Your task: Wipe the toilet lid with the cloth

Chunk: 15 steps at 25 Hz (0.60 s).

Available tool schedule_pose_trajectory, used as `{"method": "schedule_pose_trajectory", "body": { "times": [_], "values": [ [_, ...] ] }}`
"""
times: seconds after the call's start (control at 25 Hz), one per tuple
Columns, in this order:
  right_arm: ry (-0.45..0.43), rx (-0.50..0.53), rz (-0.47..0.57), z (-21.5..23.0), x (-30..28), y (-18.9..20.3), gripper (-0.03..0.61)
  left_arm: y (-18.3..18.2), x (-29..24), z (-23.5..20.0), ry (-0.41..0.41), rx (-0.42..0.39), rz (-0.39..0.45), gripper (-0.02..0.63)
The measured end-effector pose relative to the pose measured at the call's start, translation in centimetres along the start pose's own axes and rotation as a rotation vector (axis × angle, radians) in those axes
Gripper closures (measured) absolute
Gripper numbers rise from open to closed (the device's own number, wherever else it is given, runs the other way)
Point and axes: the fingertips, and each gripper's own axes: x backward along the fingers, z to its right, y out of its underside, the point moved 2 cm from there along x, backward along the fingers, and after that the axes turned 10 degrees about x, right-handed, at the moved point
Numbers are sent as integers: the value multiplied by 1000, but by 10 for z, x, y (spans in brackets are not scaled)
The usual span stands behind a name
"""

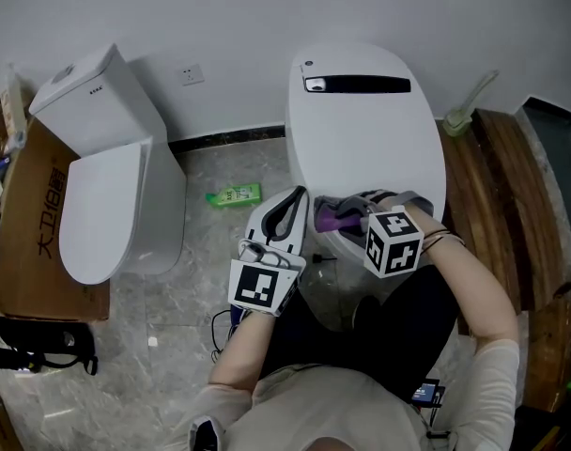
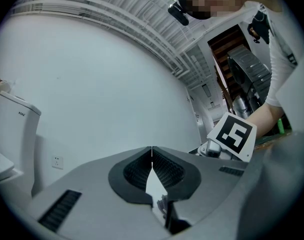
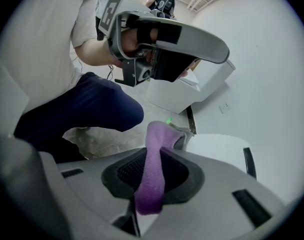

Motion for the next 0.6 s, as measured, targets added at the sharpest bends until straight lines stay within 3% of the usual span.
{"method": "schedule_pose_trajectory", "body": {
  "times": [0.16,0.24,0.44,0.6],
  "values": [
    [-63,-45,77,6,10,-1,497,2,2,-1,-12,1,0,598],
    [-42,-102,140,22,20,3,497,3,6,-4,-25,5,-2,598],
    [221,-96,91,102,32,28,495,8,16,-15,-62,21,-5,598],
    [444,76,-34,170,30,42,495,7,30,-17,-101,-2,6,598]
  ]
}}
